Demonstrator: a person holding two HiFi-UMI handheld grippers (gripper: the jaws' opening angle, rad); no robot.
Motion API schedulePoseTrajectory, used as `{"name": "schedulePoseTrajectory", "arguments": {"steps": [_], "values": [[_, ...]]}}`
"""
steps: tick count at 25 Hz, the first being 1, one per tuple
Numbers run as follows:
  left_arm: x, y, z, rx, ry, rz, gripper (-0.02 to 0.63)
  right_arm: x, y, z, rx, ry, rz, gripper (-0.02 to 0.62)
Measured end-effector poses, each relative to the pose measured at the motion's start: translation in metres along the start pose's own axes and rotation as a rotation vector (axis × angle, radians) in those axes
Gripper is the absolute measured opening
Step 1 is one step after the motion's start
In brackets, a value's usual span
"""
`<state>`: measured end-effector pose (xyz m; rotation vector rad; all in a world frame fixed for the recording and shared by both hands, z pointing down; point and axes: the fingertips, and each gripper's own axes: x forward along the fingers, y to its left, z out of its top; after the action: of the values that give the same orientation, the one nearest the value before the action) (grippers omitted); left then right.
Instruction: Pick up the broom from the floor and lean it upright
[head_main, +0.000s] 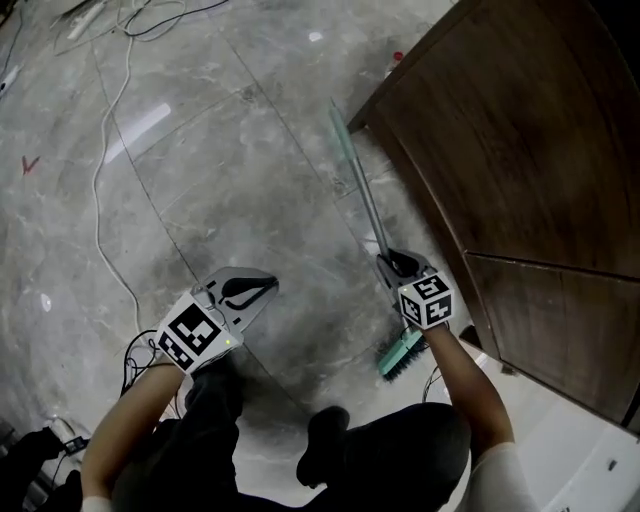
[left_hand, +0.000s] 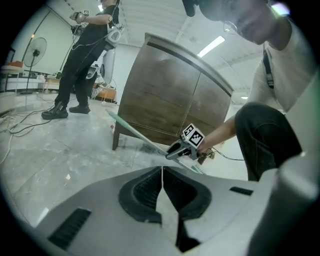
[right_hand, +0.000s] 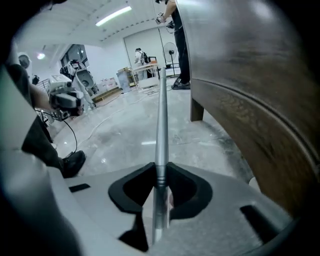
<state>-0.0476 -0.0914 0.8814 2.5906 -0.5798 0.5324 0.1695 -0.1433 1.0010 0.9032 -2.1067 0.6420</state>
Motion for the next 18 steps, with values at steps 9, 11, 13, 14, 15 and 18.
{"name": "schedulePoseTrajectory", "arguments": {"steps": [9, 11, 13, 14, 15, 18], "values": [[0.013, -0.002, 0.034, 0.010, -0.048, -0.032, 0.011, -0.068, 0.017, 0.053, -0.014, -0.102, 0.066, 0.084], [0.012, -0.001, 0.040, 0.005, -0.065, -0.033, 0.011, -0.077, 0.024, 0.061, -0.015, -0.119, 0.087, 0.084], [0.011, 0.001, 0.046, 0.004, -0.084, -0.030, 0.011, -0.086, 0.032, 0.071, -0.022, -0.137, 0.109, 0.084], [0.009, 0.002, 0.049, 0.004, -0.095, -0.027, 0.011, -0.091, 0.037, 0.077, -0.026, -0.149, 0.122, 0.084], [0.008, 0.003, 0.053, 0.004, -0.107, -0.025, 0.011, -0.095, 0.042, 0.083, -0.030, -0.162, 0.133, 0.084], [0.007, 0.009, 0.067, 0.002, -0.144, -0.017, 0.011, -0.108, 0.051, 0.105, -0.044, -0.199, 0.165, 0.084]]}}
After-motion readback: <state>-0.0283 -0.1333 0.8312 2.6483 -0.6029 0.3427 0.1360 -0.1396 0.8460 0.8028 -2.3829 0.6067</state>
